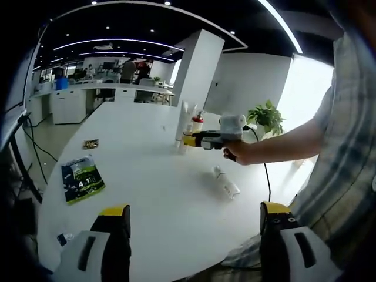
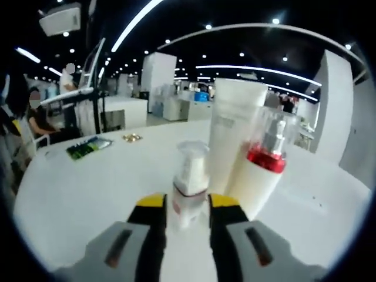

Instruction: Arrange the skincare products in the storage area until every visible bottle or jar stands upright without overlapping.

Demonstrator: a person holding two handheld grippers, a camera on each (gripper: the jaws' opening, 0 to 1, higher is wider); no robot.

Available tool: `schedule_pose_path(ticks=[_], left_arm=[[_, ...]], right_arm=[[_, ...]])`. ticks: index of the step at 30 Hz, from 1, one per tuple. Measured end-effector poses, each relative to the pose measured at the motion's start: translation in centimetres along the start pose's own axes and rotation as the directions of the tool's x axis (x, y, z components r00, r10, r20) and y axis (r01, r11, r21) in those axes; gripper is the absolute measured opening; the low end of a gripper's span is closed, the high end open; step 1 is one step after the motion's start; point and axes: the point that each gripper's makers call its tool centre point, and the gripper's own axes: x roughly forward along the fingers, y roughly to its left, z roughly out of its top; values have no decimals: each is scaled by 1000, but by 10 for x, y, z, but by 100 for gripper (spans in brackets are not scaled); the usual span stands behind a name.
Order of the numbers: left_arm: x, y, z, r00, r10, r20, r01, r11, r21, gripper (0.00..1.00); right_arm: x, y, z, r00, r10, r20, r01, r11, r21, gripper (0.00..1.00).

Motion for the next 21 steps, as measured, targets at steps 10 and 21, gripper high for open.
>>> schedule_pose_path(ticks=[10,21], left_arm=[[1,-3,-5,1000,-2,-11,2,1000,-8,92],[5,-2,-5,1000,4,-20,-4,1000,-3,91]], right_arm=[[1,-8,-17,997,-19,-72,22,999,44,22],[6,-19,-24,992,-62,-110,76,989,128,17]])
